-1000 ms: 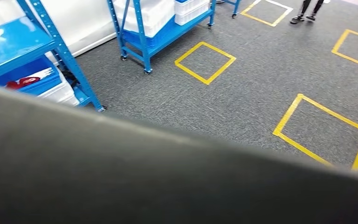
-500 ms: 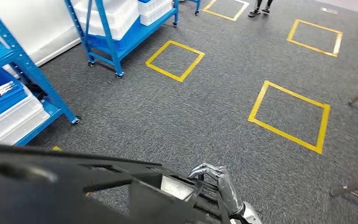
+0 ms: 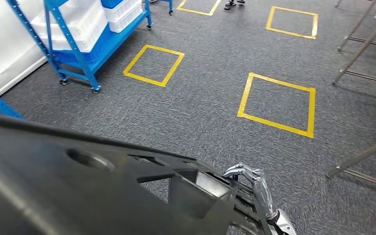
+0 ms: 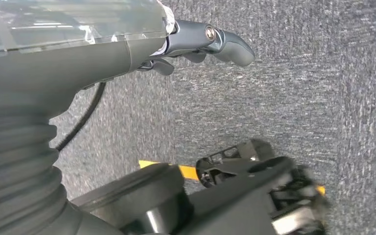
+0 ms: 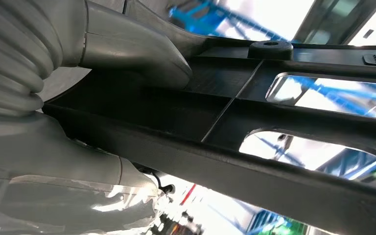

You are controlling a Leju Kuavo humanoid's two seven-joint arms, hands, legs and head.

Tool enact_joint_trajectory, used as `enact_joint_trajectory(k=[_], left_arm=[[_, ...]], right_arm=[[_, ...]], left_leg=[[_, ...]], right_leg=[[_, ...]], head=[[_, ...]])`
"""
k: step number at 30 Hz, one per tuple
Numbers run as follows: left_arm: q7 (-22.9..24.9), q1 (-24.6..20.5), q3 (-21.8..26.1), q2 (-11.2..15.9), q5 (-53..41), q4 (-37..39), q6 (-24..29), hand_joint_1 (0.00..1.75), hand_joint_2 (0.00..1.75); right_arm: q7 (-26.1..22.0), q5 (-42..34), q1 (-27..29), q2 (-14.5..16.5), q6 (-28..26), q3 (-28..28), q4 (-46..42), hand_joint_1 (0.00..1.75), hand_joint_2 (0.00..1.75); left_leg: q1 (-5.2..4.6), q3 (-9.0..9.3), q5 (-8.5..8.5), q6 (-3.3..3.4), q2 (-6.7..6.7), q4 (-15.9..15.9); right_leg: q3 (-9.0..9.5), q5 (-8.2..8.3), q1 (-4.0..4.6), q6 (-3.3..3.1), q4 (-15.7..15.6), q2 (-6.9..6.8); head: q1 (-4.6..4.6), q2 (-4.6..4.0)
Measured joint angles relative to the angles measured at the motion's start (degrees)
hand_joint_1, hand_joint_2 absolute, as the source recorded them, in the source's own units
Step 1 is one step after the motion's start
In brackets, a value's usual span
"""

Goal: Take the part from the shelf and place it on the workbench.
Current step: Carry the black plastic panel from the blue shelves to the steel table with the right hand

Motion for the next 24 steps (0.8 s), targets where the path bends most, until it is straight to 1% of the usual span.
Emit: enact_joint_trajectory(k=[1, 2, 3, 4, 5, 6, 7, 8, 9, 10, 11, 12, 13, 14, 15, 16, 17, 18, 19, 20, 21, 22, 23, 24], left_arm=[[-0.01, 0.03, 0.02, 0.03, 0.05, 0.0, 0.01, 0.0, 1.75], [-0.03, 0.02, 0.03, 0.1, 0.11, 0.0, 0.03, 0.0, 1.75], [-0.07, 0.02, 0.06, 0.17, 0.16, 0.0, 0.04, 0.0, 1.75], [-0.12, 0.01, 0.1, 0.24, 0.22, 0.0, 0.05, 0.0, 1.75], [-0.2, 0.02, 0.15, 0.28, 0.32, 0.0, 0.05, 0.0, 1.75], [-0.27, 0.04, 0.2, 0.3, 0.43, 0.0, 0.05, 0.0, 1.75], [-0.39, 0.03, 0.25, 0.29, 0.52, 0.0, 0.05, 0.0, 1.75], [-0.53, -0.01, 0.3, 0.28, 0.59, 0.0, 0.05, 0.0, 1.75], [-0.71, -0.04, 0.33, 0.26, 0.62, 0.0, 0.05, 0.0, 1.75], [-0.88, -0.05, 0.35, 0.24, 0.63, 0.0, 0.04, 0.0, 1.75], [-1.0, 0.0, 0.38, 0.25, 0.63, 0.0, 0.03, 0.0, 1.75], [-1.09, 0.08, 0.41, 0.27, 0.65, 0.0, 0.02, 0.0, 1.75], [-1.11, 0.17, 0.44, 0.31, 0.67, 0.0, 0.01, 0.0, 1.75], [-1.14, 0.21, 0.46, 0.34, 0.69, 0.0, -0.01, 0.0, 1.75], [-1.16, 0.2, 0.48, 0.36, 0.73, 0.0, -0.02, 0.0, 1.75], [-1.17, 0.16, 0.48, 0.36, 0.78, 0.0, -0.04, 0.0, 1.75], [-1.19, 0.11, 0.48, 0.35, 0.88, 0.0, -0.06, 0.0, 1.75], [-1.21, 0.08, 0.49, 0.34, 1.01, 0.0, -0.07, 0.0, 1.75], [-1.23, 0.08, 0.5, 0.35, 1.14, 0.0, -0.07, 0.0, 1.75], [-1.29, 0.08, 0.51, 0.36, 1.33, 0.0, -0.04, 0.0, 1.75], [-1.37, 0.07, 0.52, 0.36, 1.5, 0.0, -0.01, 0.0, 1.75], [-1.44, 0.04, 0.54, 0.36, 1.65, 0.0, 0.05, 0.0, 1.75], [-1.51, 0.0, 0.56, 0.36, 1.77, 0.0, 0.11, 0.0, 1.75], [-1.56, -0.01, 0.57, 0.36, 1.83, 0.0, 0.17, 0.0, 1.75]], right_arm=[[-0.04, -0.08, 0.02, -0.08, 0.03, -0.31, 0.0, 1.57, 1.75], [-0.09, -0.14, 0.02, -0.15, 0.05, -0.58, 0.0, 1.57, 1.75], [-0.16, -0.19, -0.02, -0.21, 0.05, -0.82, 0.0, 1.57, 1.75], [-0.23, -0.22, -0.06, -0.26, 0.05, -1.04, 0.0, 1.57, 1.75], [-0.27, -0.23, -0.08, -0.32, 0.05, -1.28, -0.01, 1.57, 1.75], [-0.31, -0.24, -0.05, -0.38, 0.05, -1.52, -0.01, 1.57, 1.75], [-0.32, -0.22, 0.04, -0.45, 0.02, -1.78, -0.02, 1.57, 1.75], [-0.33, -0.16, 0.17, -0.57, -0.04, -2.11, -0.05, 1.57, 1.75], [-0.34, -0.1, 0.18, -0.68, -0.11, -2.43, -0.09, 1.57, 1.75], [-0.34, -0.04, 0.07, -0.8, -0.17, -2.73, -0.13, 1.57, 1.75], [-0.35, 0.0, -0.08, -0.9, -0.19, -3.04, -0.16, 1.57, 1.75], [-0.35, 0.0, -0.26, -0.97, -0.16, -3.32, -0.17, 1.57, 1.75], [-0.35, -0.02, -0.36, -1.06, -0.1, -3.63, -0.17, 1.57, 1.75], [-0.34, -0.03, -0.42, -1.14, -0.03, -3.96, -0.16, 1.57, 1.75], [-0.34, -0.06, -0.55, -1.22, 0.09, -4.31, -0.16, 1.57, 1.75], [-0.33, -0.15, -0.78, -1.3, 0.23, -4.66, -0.16, 1.57, 1.75], [-0.32, -0.35, -1.15, -1.38, 0.52, -5.02, -0.16, 1.57, 1.75], [-0.31, -0.64, -1.67, -1.46, 0.86, -5.36, -0.16, 1.57, 1.75], [-0.28, -1.02, -2.28, -1.55, 1.24, -5.69, -0.16, 1.57, 1.75], [-0.25, -1.51, -2.96, -1.63, 1.69, -6.05, -0.13, 1.57, 1.75], [-0.22, -1.97, -3.69, -1.76, 2.09, -6.44, -0.04, 1.57, 1.75], [-0.2, -2.42, -4.43, -1.93, 2.5, -6.87, 0.1, 1.57, 1.75], [-0.19, -2.87, -5.22, -2.09, 2.89, -7.32, 0.32, 1.57, 1.75], [-0.17, -3.23, -6.12, -2.27, 3.2, -7.75, 0.57, 1.57, 1.75]], left_leg=[[0.08, 1.02, 2.11, 0.06, -0.29, -2.69], [0.23, 2.58, 4.42, 0.17, -1.26, -6.64], [0.4, 4.11, 6.04, 0.31, -2.85, -10.32], [0.57, 5.22, 6.93, 0.48, -4.25, -12.96], [0.62, 5.77, 7.12, 0.68, -5.3, -14.36], [0.55, 5.9, 6.95, 0.94, -5.52, -14.68], [0.51, 5.92, 7.04, 1.28, -4.92, -14.87], [0.46, 5.98, 7.25, 1.69, -4.22, -15.16], [0.45, 6.06, 7.45, 2.11, -3.47, -15.45], [0.45, 6.12, 7.63, 2.46, -2.63, -15.71], [0.33, 6.15, 7.69, 2.7, -1.77, -15.81], [0.18, 6.11, 7.65, 2.85, -0.93, -15.82], [0.01, 6.07, 7.6, 2.96, -0.06, -15.81], [-0.12, 6.06, 7.52, 3.03, 0.78, -15.8], [-0.21, 6.07, 7.46, 3.06, 1.57, -15.79], [-0.27, 6.13, 7.38, 3.03, 2.3, -15.78], [-0.33, 6.24, 7.29, 2.95, 2.95, -15.78], [-0.46, 6.36, 7.17, 2.78, 3.54, -15.75], [-0.59, 6.46, 7.05, 2.57, 4.08, -15.72], [-0.69, 6.56, 6.92, 2.33, 4.6, -15.69], [-0.76, 6.64, 6.84, 2.09, 5.16, -15.7], [-0.76, 6.76, 6.77, 1.85, 5.74, -15.75], [-0.71, 6.84, 6.55, 1.59, 5.91, -15.64], [-0.65, 6.7, 5.98, 1.34, 5.26, -15.02]], right_leg=[[0.08, -0.04, -0.02, 0.06, 0.08, 0.8], [0.14, -0.1, -0.06, 0.17, 0.21, 1.57], [0.05, -0.17, -0.03, 0.41, 0.43, 2.3], [-0.18, -0.16, -0.05, 0.72, 0.63, 2.96], [-0.51, -0.08, -0.11, 1.08, 0.75, 3.61], [-0.84, 0.1, -0.2, 1.52, 0.77, 4.25], [-1.09, 0.29, -0.33, 1.93, 0.69, 4.91], [-1.33, 0.21, -0.39, 2.25, 0.87, 4.71], [-1.87, -0.42, -0.35, 2.51, 1.84, 3.59], [-2.95, -1.7, -0.26, 2.69, 3.99, 1.94], [-4.53, -3.46, -0.22, 2.81, 7.27, -0.08], [-6.42, -5.28, -0.22, 2.96, 11.15, -1.44], [-8.09, -6.59, -0.32, 3.08, 14.63, -2.1], [-8.96, -6.97, -0.41, 3.15, 16.57, -2.44], [-8.73, -6.34, -0.47, 3.15, 16.35, -2.68], [-7.3, -4.85, -0.47, 3.05, 13.89, -3.07], [-5.0, -3.0, -0.35, 2.82, 9.87, -4.04], [-2.73, -1.69, -0.05, 2.44, 5.8, -5.52], [-1.08, -0.83, 0.24, 2.04, 2.74, -6.66], [-0.25, -0.53, 0.54, 1.68, 1.08, -7.39], [-0.17, -0.61, 0.78, 1.38, 0.62, -7.37], [-0.29, -0.42, 0.79, 1.12, 0.51, -6.6], [-0.24, -0.23, 0.65, 0.85, 0.26, -5.94], [-0.12, -0.01, 0.47, 0.54, -0.07, -5.29]], head=[[0.0, 0.0], [0.0, 0.0], [0.01, 0.0], [0.0, 0.01], [0.0, 0.01], [0.01, 0.01], [0.0, 0.01], [0.01, 0.0], [0.01, 0.0], [0.01, 0.0], [0.01, 0.0], [0.01, 0.0], [0.02, 0.0], [0.02, 0.0], [0.02, 0.0], [0.02, 0.0], [0.02, 0.0], [0.02, 0.0], [0.01, 0.0], [0.01, 0.0], [0.01, 0.0], [0.0, 0.0], [0.0, 0.0], [0.0, 0.0]])
